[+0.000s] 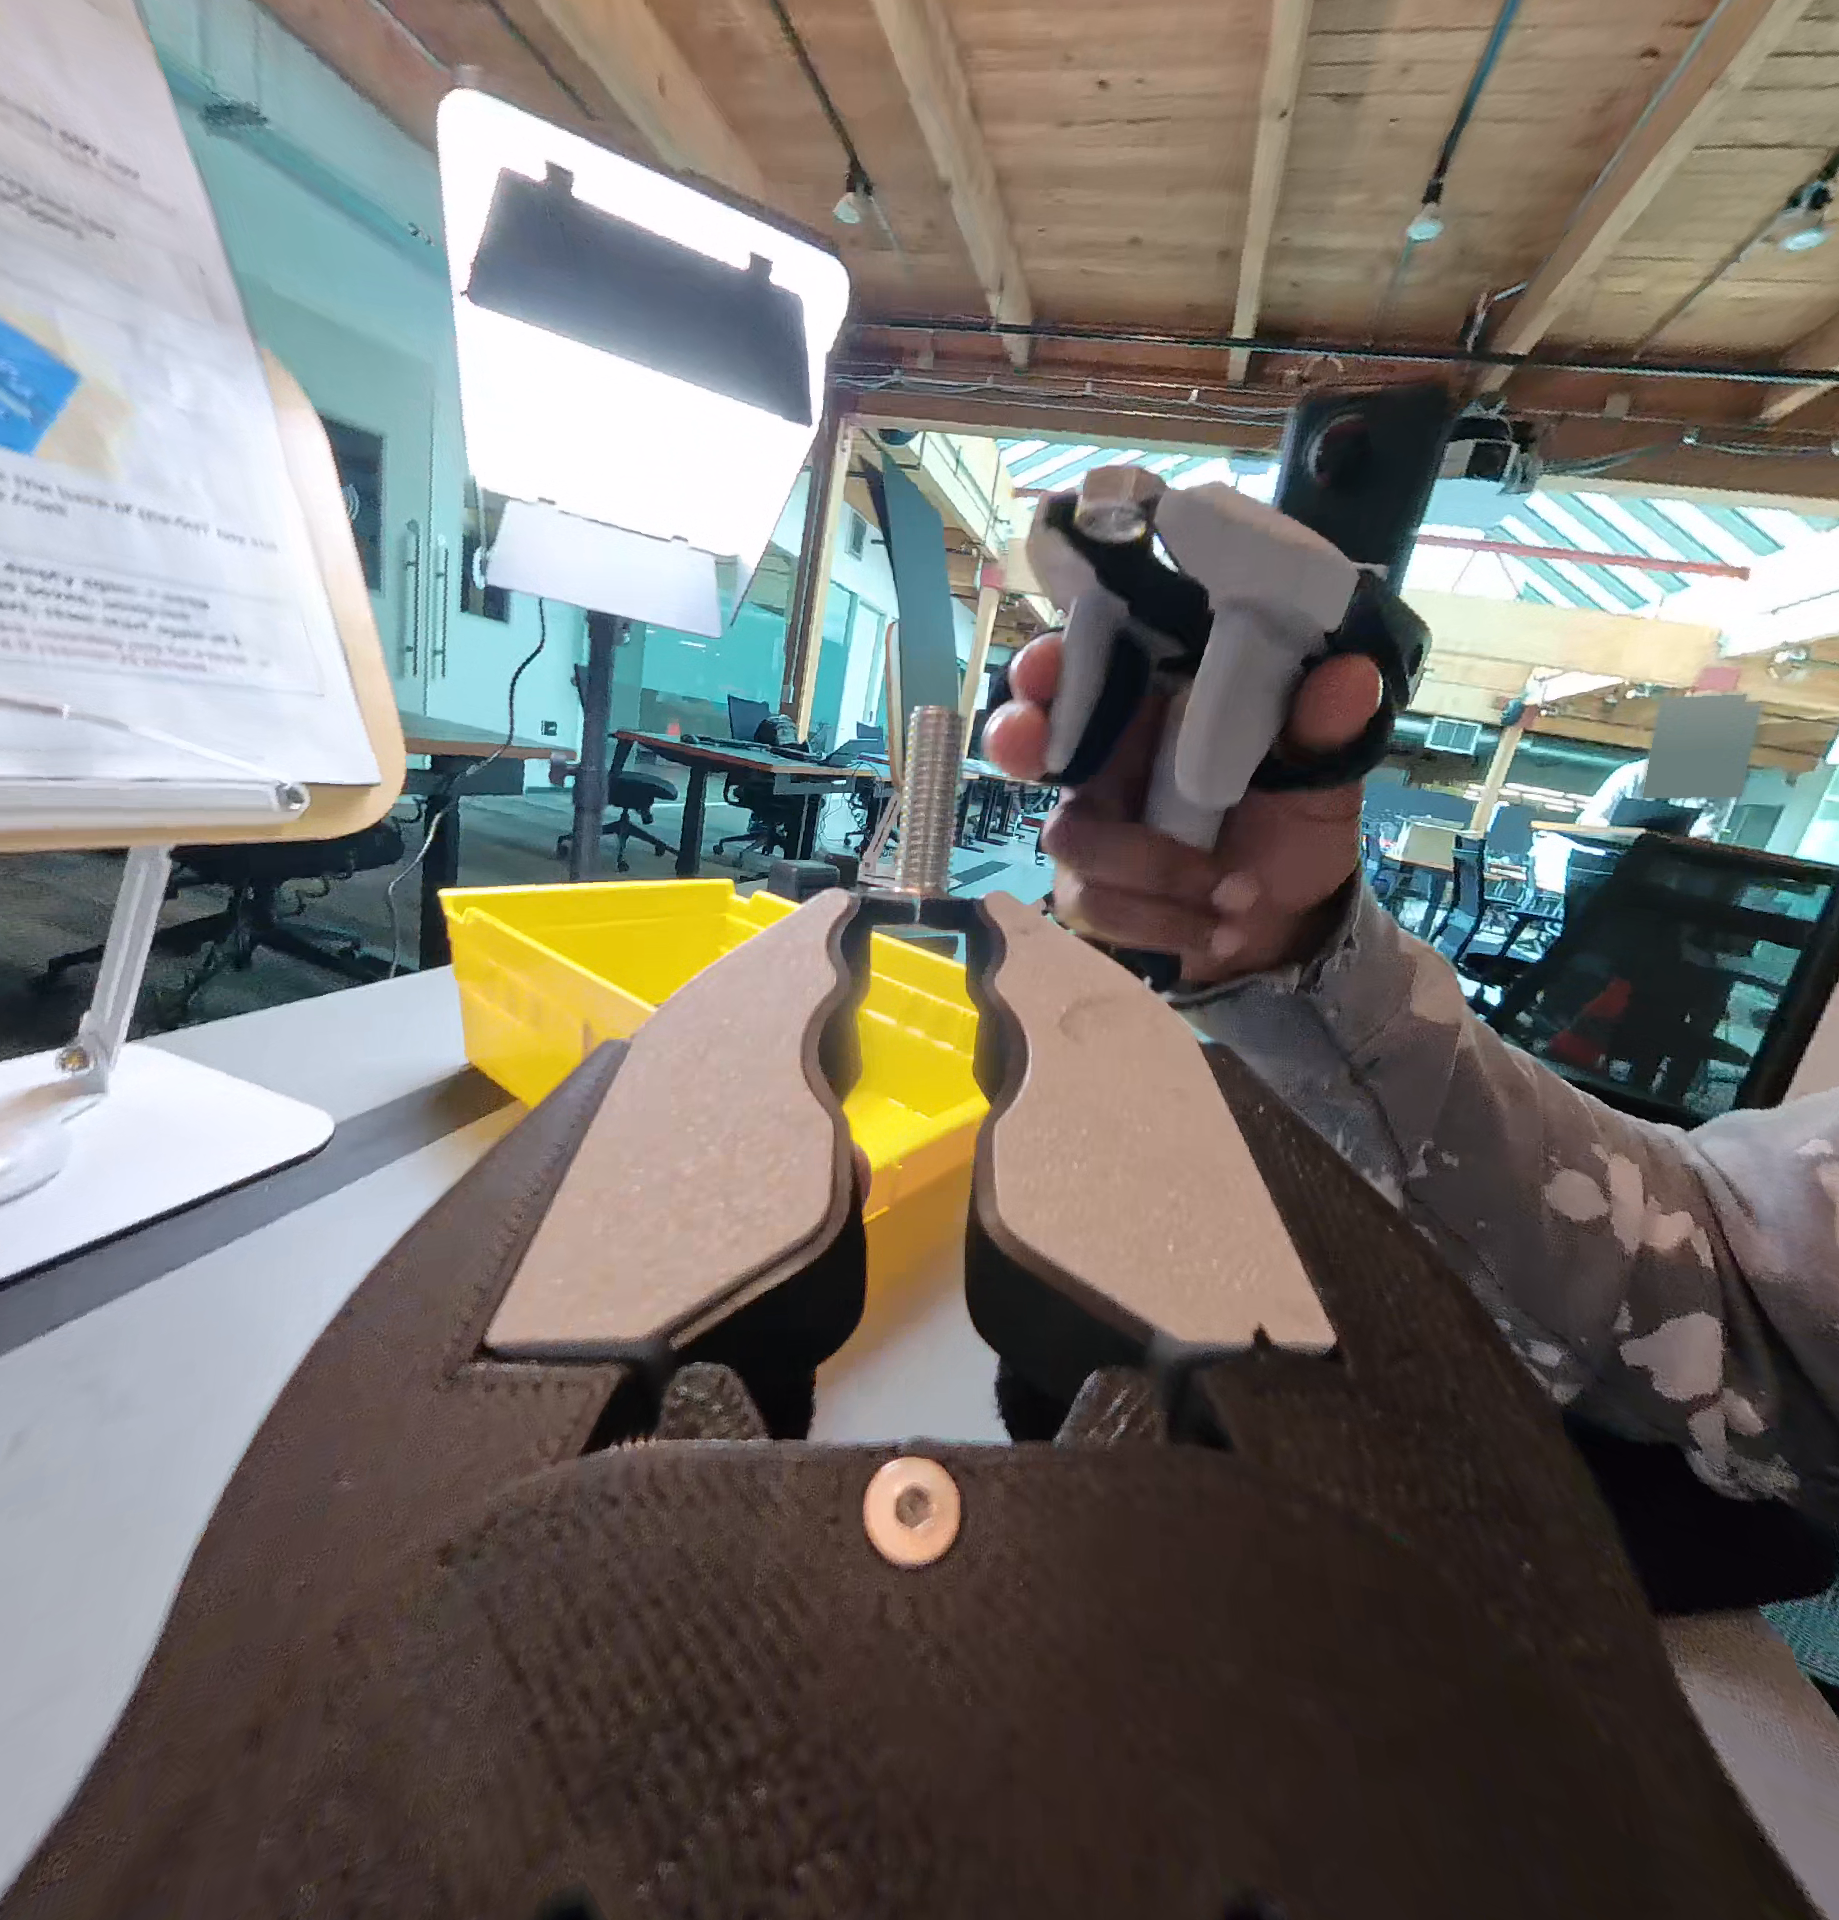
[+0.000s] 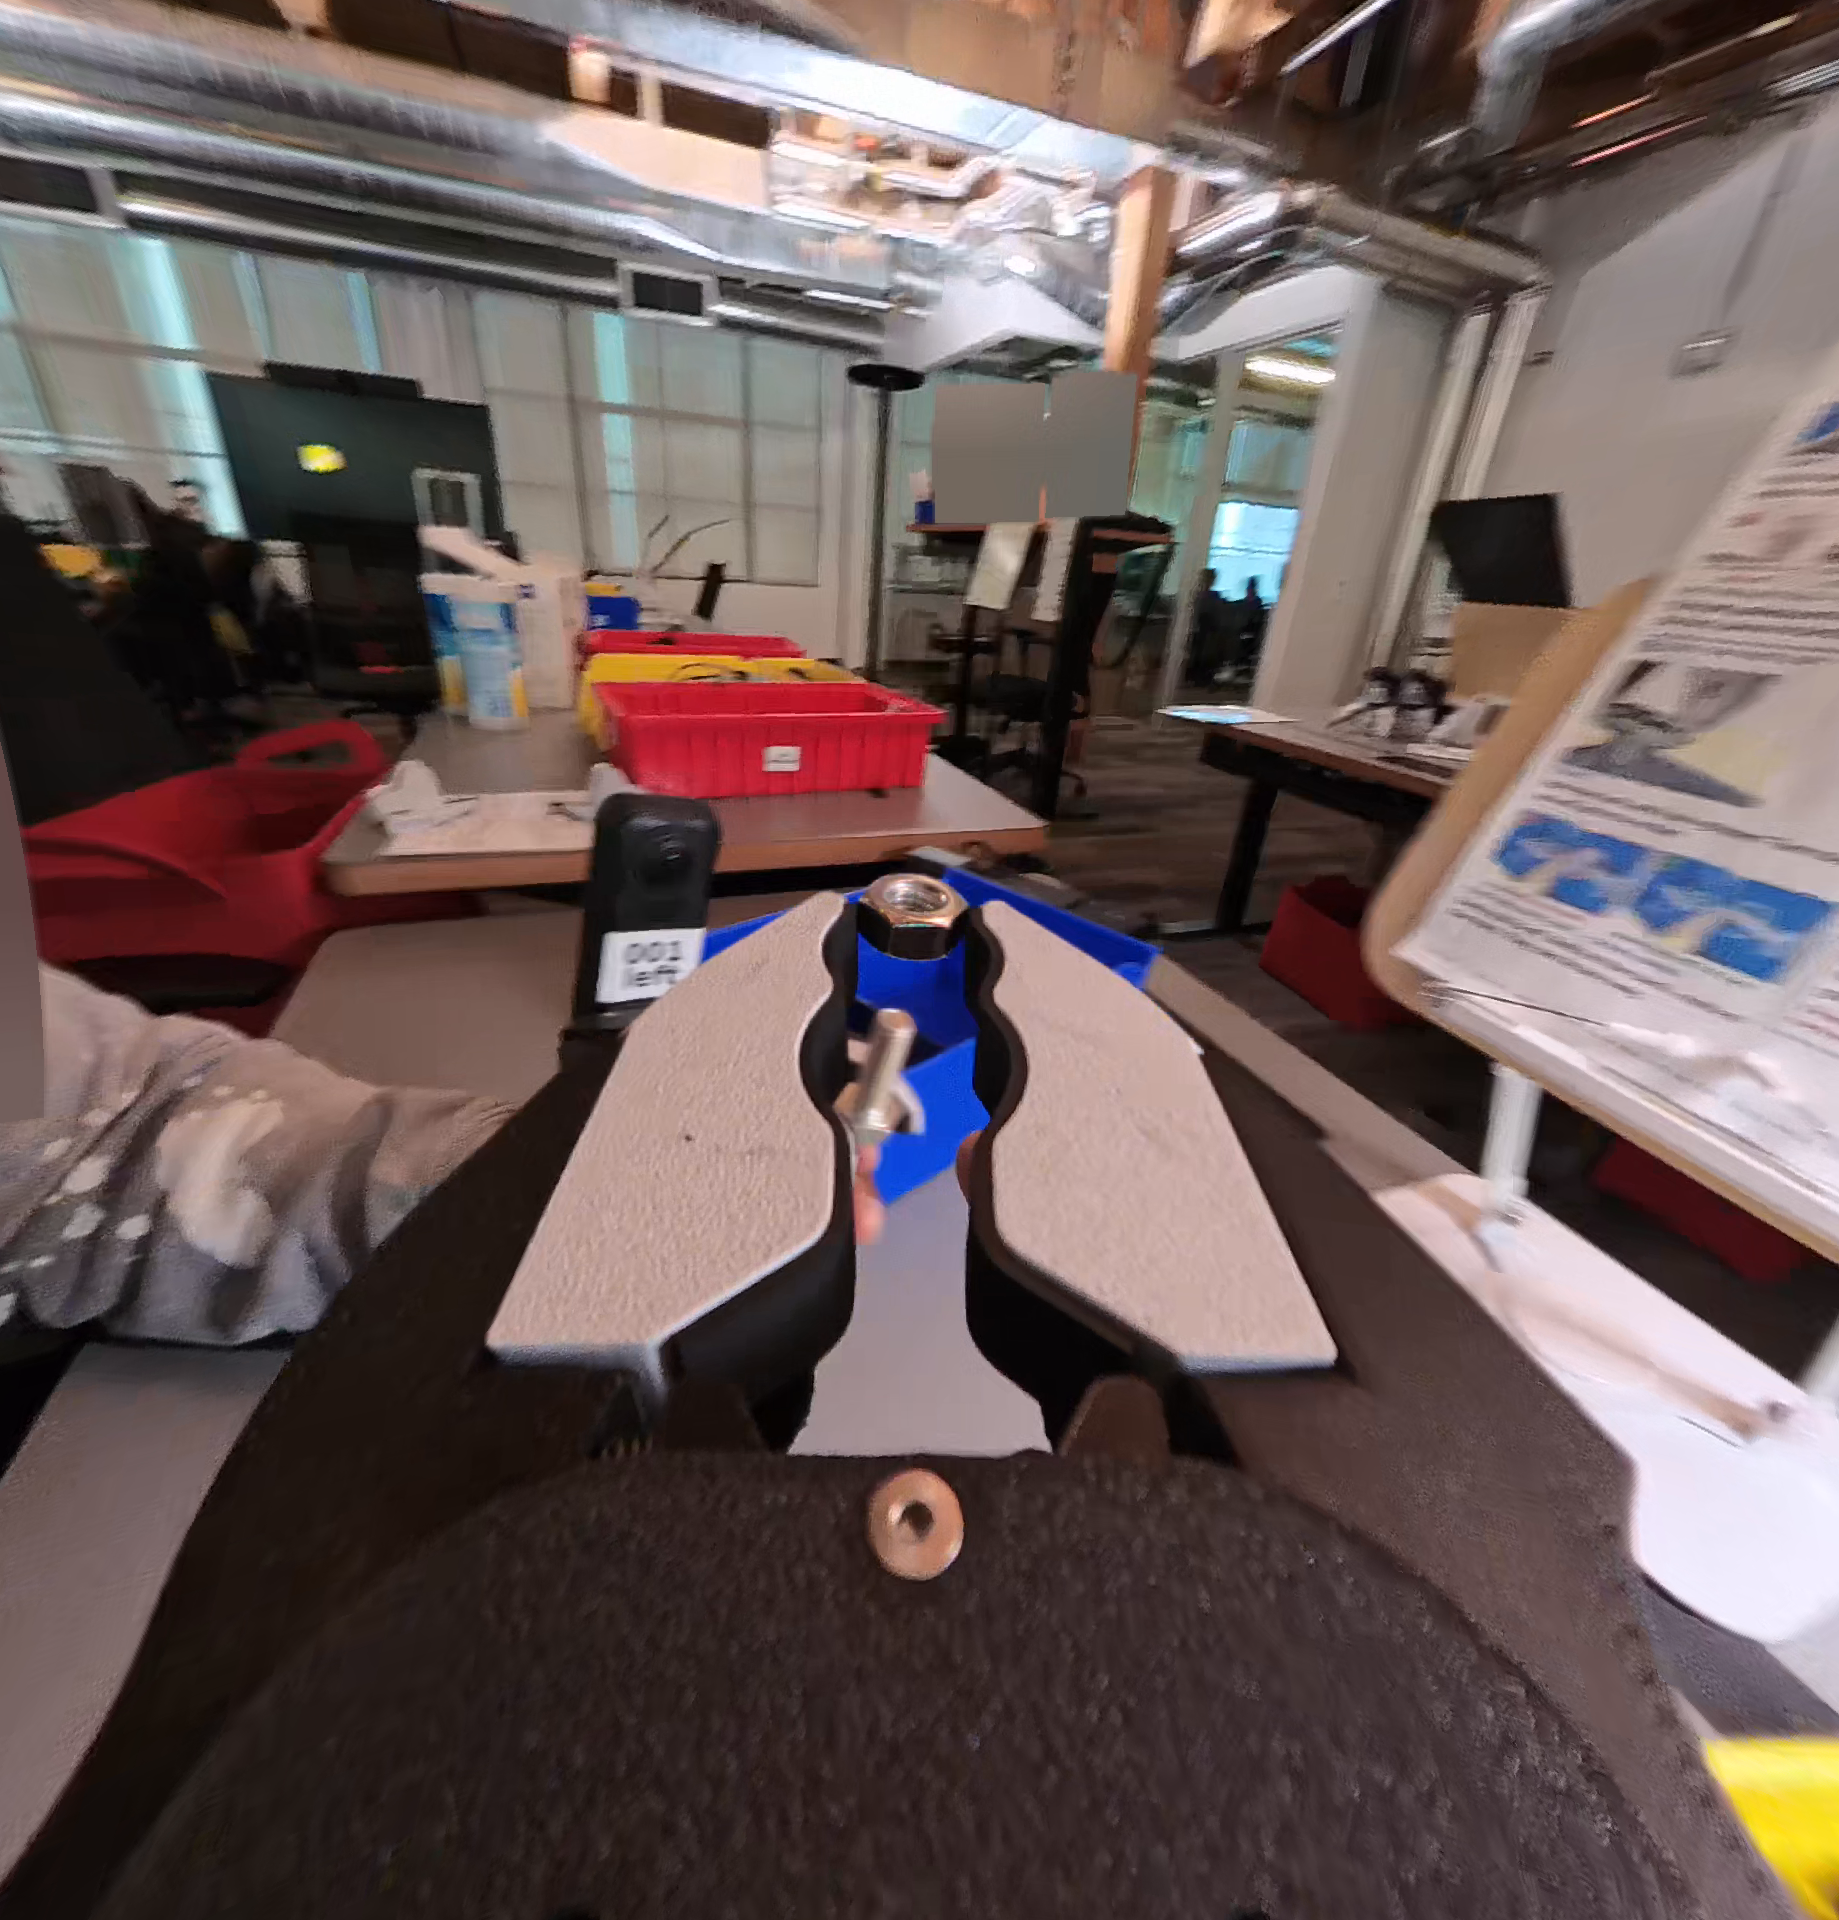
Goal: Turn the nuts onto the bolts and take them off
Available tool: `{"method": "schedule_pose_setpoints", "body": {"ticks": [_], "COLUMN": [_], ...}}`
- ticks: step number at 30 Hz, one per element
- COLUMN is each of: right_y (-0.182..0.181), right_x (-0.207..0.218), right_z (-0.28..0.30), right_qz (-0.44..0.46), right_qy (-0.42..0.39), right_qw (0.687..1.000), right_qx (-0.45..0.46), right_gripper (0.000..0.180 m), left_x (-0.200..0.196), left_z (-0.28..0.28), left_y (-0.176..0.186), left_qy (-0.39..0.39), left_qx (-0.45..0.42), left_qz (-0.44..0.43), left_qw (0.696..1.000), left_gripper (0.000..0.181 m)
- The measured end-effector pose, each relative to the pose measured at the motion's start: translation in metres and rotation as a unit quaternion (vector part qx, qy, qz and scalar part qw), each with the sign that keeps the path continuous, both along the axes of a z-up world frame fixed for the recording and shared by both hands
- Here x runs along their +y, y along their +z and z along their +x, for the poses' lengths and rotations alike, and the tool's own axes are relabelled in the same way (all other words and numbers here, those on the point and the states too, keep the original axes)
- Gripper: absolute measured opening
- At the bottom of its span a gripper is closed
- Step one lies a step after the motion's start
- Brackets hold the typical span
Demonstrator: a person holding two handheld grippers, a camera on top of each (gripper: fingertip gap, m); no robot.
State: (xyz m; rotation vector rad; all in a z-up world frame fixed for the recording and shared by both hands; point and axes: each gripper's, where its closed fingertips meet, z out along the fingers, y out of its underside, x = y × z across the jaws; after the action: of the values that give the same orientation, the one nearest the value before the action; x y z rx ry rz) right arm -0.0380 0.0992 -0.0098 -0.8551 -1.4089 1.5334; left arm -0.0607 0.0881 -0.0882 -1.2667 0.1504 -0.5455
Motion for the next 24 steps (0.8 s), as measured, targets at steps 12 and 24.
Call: {"method": "schedule_pose_setpoints", "body": {"ticks": [12, 24], "right_y": [-0.222, -0.266], "right_x": [0.215, 0.223], "right_z": [0.01, 0.033], "right_qz": [0.075, 0.145], "right_qy": [-0.289, -0.261], "right_qw": [0.857, 0.792], "right_qx": [-0.419, -0.533], "right_gripper": [0.02, 0.03], "left_x": [-0.001, 0.01], "left_z": [-0.027, -0.025], "left_y": [0.001, -0.025], "left_qy": [0.045, 0.026], "left_qx": [0.024, 0.04], "left_qz": [-0.013, -0.057], "left_qw": [0.999, 0.997], "left_gripper": [0.018, 0.018]}}
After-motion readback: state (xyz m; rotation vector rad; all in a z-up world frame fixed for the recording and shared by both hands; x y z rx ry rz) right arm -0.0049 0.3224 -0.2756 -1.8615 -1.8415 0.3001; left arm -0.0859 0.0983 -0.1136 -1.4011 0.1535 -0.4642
